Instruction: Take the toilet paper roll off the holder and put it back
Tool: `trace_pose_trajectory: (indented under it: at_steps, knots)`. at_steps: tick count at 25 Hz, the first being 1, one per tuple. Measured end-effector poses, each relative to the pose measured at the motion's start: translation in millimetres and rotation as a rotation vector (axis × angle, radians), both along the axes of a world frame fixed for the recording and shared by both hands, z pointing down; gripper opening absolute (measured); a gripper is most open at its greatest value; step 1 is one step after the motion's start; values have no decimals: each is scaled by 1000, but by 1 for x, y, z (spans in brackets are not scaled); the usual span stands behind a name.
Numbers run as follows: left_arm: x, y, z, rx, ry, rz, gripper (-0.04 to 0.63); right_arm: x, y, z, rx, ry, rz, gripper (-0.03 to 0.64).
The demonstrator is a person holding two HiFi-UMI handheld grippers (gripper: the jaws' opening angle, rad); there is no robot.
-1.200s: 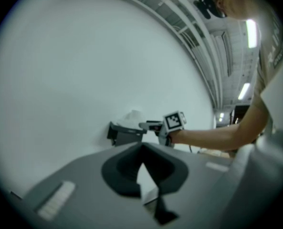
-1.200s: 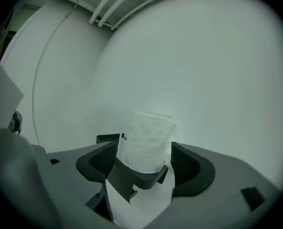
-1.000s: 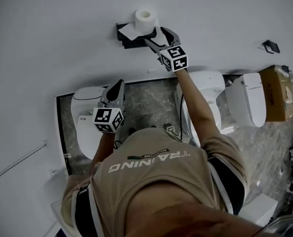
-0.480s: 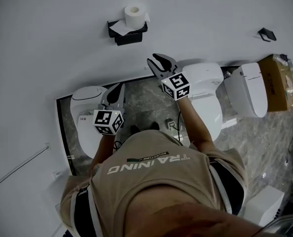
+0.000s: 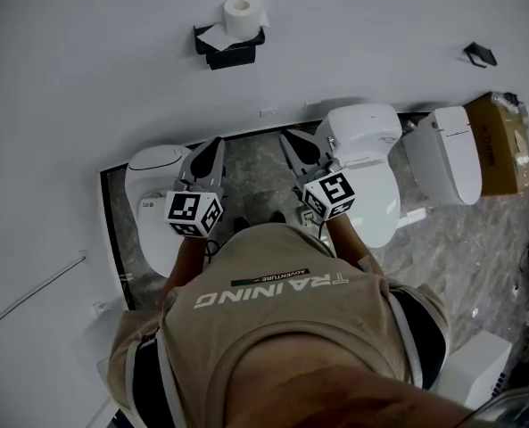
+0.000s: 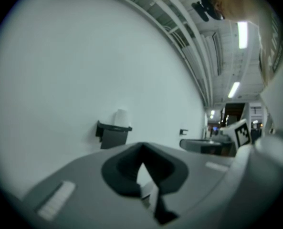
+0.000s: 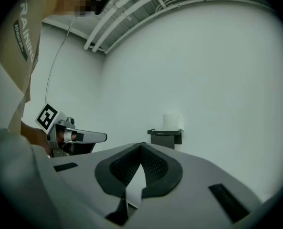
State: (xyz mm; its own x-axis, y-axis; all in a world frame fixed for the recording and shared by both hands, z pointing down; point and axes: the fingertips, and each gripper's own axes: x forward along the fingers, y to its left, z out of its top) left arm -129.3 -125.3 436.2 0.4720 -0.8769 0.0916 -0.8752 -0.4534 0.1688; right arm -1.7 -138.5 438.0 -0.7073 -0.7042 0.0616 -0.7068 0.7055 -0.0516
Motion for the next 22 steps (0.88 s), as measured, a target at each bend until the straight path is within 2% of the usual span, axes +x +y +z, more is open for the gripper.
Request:
trace_pose_trajectory:
  at_steps: [4, 10, 22]
  knots:
    - [1, 1, 2, 9, -22, -3, 0, 3, 7, -4, 41, 64, 3, 12]
    - [6, 10, 0, 32, -73, 18, 0, 7, 14, -12, 24, 15, 13, 12]
    - [1, 23, -14, 61, -58, -4, 0, 5, 23, -28, 59, 35, -12, 12]
